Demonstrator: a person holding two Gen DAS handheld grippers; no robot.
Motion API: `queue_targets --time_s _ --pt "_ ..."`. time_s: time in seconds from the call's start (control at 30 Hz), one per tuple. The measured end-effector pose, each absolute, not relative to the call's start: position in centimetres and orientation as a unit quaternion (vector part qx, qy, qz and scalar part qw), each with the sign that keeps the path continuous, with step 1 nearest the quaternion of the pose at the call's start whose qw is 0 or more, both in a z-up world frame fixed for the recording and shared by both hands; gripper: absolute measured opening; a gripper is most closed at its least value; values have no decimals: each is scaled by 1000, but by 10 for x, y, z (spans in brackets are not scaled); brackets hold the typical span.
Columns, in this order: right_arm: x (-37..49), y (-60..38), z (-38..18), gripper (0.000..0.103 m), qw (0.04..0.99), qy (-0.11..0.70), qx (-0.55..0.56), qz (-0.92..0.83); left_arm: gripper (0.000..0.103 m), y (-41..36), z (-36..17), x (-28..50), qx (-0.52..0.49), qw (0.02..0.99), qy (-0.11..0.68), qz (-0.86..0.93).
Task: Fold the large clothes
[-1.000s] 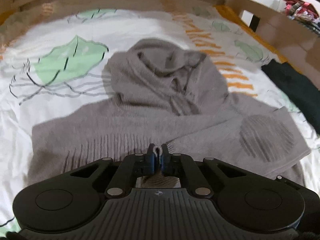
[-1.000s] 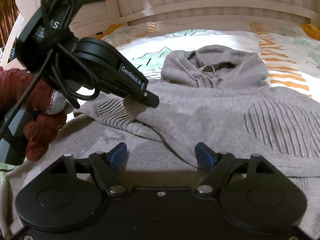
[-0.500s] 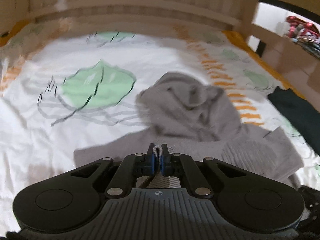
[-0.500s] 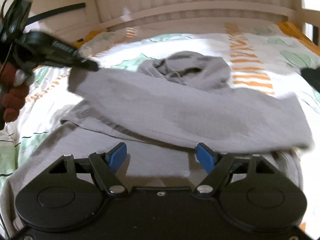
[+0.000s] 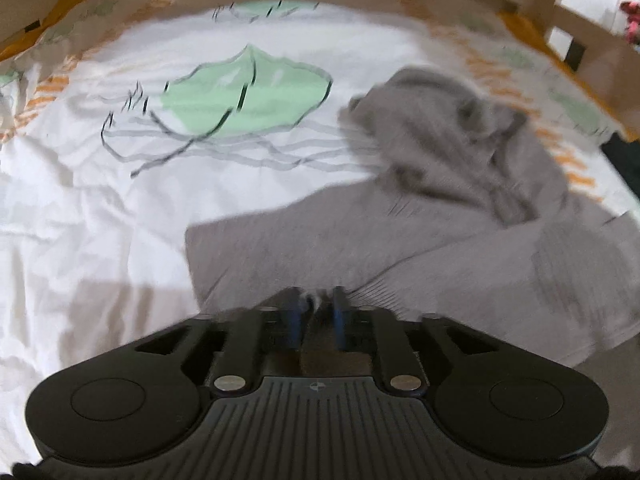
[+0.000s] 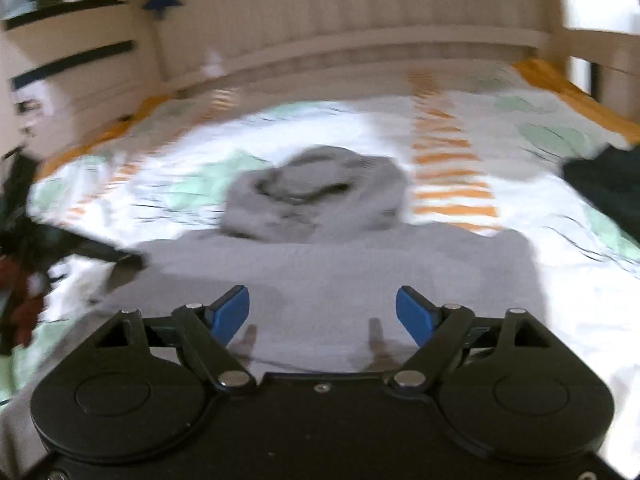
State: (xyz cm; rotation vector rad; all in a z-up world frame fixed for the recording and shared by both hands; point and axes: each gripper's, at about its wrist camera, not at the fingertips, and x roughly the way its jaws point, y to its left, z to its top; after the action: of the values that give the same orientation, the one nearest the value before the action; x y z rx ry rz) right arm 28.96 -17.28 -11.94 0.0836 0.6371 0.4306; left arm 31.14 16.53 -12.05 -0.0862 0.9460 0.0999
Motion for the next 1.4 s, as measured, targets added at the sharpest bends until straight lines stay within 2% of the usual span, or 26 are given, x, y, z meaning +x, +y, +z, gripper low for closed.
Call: queue_targets --time_s 0.03,0.13,0.23,0.4,0.53,0.6,0.77,0.9,1.17,1.4 --pt "296 -178 -125 82 925 323 43 195 32 166 -124 310 -39 890 452 51" --pt "311 -192 -148 79 916 372 44 146 41 170 -129 305 -40 895 441 53" --pt "309 -195 -157 78 916 368 41 152 45 174 -133 304 -52 899 432 51" --pt "313 -173 -156 98 909 386 -6 159 46 172 -131 307 -45 897 437 51" --pt "322 -166 -147 99 893 421 -19 160 46 177 -116 311 -54 889 454 34" --pt "326 -166 -134 92 888 426 -12 172 46 182 -101 312 -79 892 445 26" --pt "346 -164 -94 92 896 390 10 211 50 179 -69 337 -78 911 405 5" --pt "384 -151 -81 91 902 369 14 227 52 174 -69 379 -90 911 401 -4" --pt "469 -110 -106 90 920 323 -28 220 52 148 -85 448 -58 919 391 -11" --pt "519 -87 -141 75 915 344 -46 205 52 126 -122 482 -16 909 416 -24"
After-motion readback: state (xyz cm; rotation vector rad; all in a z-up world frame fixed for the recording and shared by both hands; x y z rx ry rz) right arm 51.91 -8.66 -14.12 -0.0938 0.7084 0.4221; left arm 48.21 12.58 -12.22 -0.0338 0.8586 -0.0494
